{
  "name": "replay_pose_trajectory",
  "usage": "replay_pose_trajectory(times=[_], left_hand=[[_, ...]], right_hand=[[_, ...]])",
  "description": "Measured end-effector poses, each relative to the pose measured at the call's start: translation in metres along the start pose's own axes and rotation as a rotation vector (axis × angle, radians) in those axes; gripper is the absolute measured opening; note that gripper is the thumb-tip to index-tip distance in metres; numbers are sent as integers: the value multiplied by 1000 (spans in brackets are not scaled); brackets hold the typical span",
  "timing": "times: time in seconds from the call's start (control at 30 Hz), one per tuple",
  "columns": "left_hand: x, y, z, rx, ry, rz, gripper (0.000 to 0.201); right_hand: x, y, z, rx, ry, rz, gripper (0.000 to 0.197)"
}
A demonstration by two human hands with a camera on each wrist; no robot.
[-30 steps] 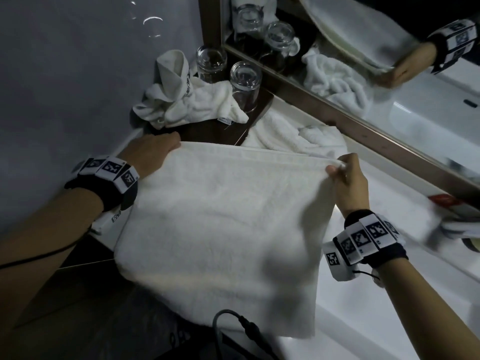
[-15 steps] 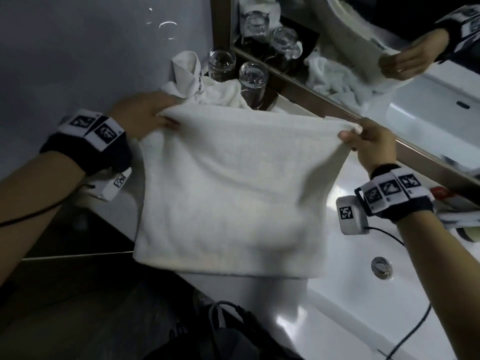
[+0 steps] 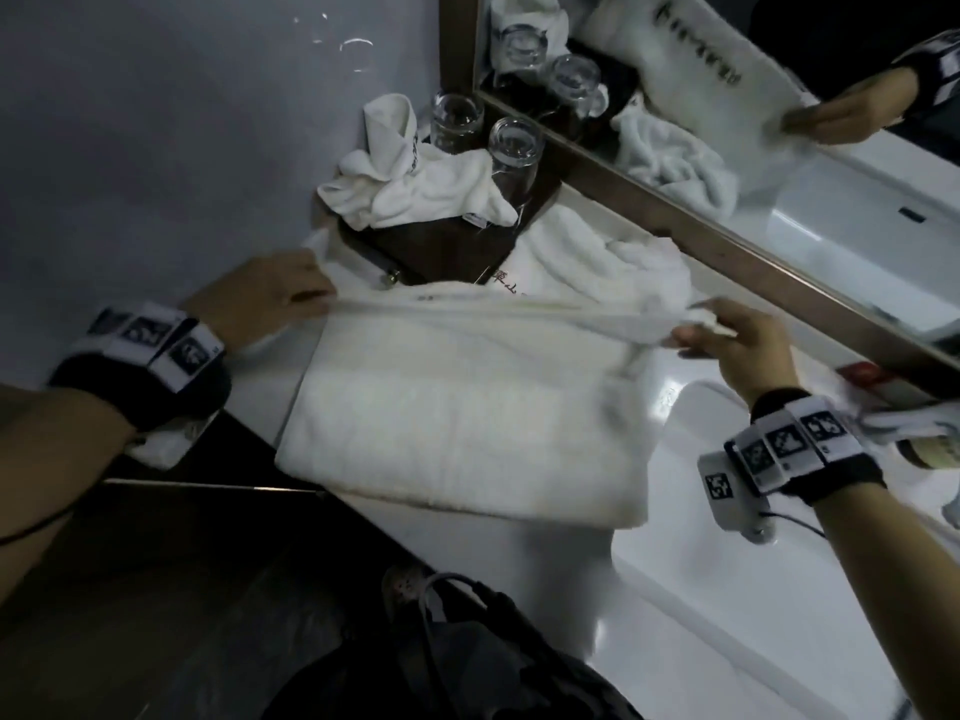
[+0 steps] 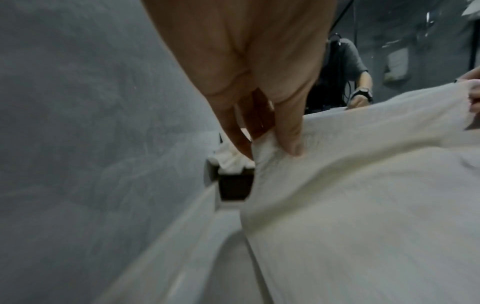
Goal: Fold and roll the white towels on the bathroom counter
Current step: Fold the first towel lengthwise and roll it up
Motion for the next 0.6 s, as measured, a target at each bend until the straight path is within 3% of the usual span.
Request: replay_pose_trajectory(times=[0.1, 0.17, 0.23, 0.4, 0.6], left_hand=[[-49, 40, -8, 49, -9, -147, 11], [-72, 63, -9, 77, -13, -205, 27], [-79, 81, -2, 61, -18, -172, 35], [-83, 117, 13, -87, -143, 39, 24], [-132, 144, -6, 90, -67, -33, 29]], right_hand=[[-16, 44, 29, -72, 151, -135, 12], [-23, 71, 43, -84, 203, -180, 12], [-25, 92, 50, -108, 222, -186, 12], [-27, 128, 62, -228, 179, -218, 16], [-43, 154, 78, -233, 238, -121, 12]])
Point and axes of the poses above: each hand's wrist, its own y-axis away from the middle knuckle, its own x-axis out of the back of the hand, z = x × y, the point moved 9 cm from there along -y, towards the middle knuckle, and after that the axes turned 7 degrees about x, right-handed, at the moved point
